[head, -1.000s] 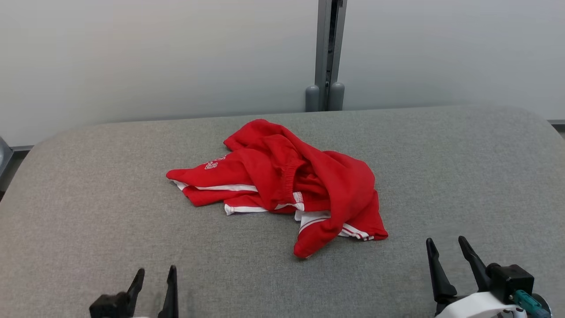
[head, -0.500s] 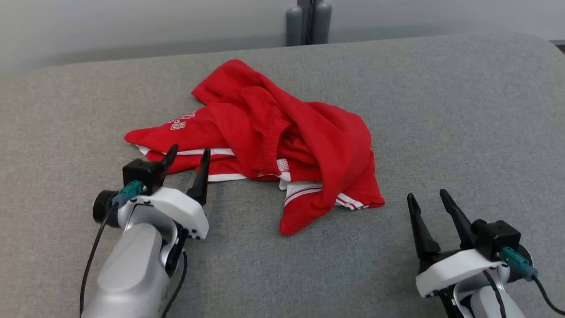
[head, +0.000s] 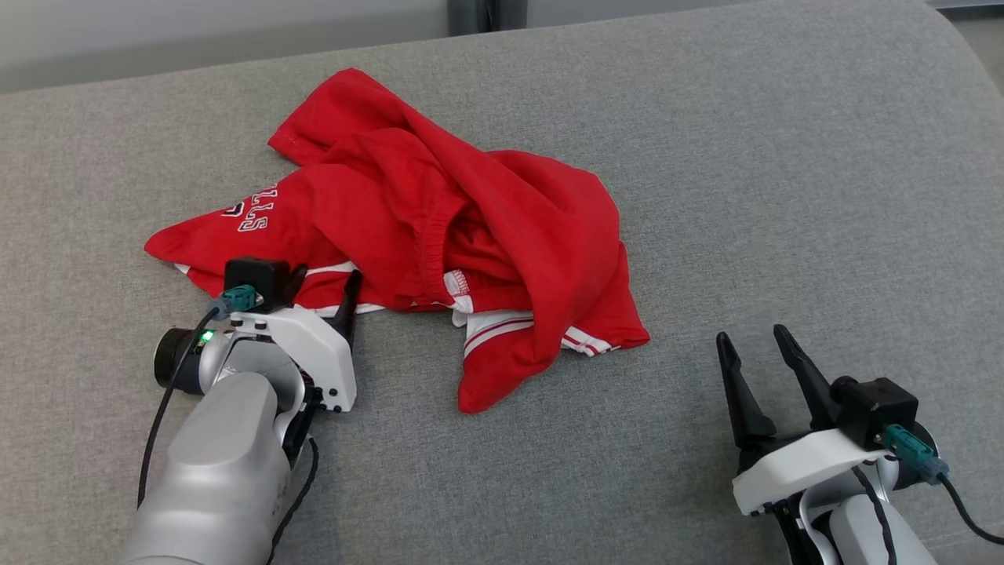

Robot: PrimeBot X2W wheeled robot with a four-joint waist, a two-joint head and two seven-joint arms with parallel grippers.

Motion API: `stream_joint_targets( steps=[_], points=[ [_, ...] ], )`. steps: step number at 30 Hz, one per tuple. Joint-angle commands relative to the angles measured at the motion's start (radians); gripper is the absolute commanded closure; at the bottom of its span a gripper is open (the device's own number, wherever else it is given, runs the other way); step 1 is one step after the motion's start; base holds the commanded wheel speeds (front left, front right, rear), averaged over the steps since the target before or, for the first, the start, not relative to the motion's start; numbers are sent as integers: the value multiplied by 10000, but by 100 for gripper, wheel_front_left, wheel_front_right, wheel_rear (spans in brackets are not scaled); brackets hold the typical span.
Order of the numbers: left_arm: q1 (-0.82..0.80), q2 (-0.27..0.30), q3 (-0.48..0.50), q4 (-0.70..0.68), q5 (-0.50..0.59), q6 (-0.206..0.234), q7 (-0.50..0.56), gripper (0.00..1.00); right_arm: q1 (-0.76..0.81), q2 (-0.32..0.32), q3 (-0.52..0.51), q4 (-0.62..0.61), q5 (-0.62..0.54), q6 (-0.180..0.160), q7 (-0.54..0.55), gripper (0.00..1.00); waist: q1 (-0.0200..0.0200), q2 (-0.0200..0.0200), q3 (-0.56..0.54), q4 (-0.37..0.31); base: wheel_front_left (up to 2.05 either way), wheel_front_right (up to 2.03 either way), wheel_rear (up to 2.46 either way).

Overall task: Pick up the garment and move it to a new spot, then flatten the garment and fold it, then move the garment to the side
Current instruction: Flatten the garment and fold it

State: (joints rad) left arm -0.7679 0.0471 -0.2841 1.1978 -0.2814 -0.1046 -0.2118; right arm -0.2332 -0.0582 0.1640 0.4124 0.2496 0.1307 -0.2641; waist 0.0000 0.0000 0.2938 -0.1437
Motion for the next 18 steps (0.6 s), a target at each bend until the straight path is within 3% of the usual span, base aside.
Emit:
stream_joint_targets(
  steps=[1,12,18],
  points=[
    [119,62,-45,200,-41,36,120,100,-38,-31,-54,30,46,1,-6,0,0,0,-29,22,0,0,0],
    [-99,68,-325,104,-892,-53,-320,100,250,-56,-174,223,74,1,-6,0,0,0,-1006,791,0,0,0],
    [-623,529,131,-855,-1102,10,-528,100,705,-20,-416,299,118,1,-6,0,0,0,-1838,1460,0,0,0]
  ],
)
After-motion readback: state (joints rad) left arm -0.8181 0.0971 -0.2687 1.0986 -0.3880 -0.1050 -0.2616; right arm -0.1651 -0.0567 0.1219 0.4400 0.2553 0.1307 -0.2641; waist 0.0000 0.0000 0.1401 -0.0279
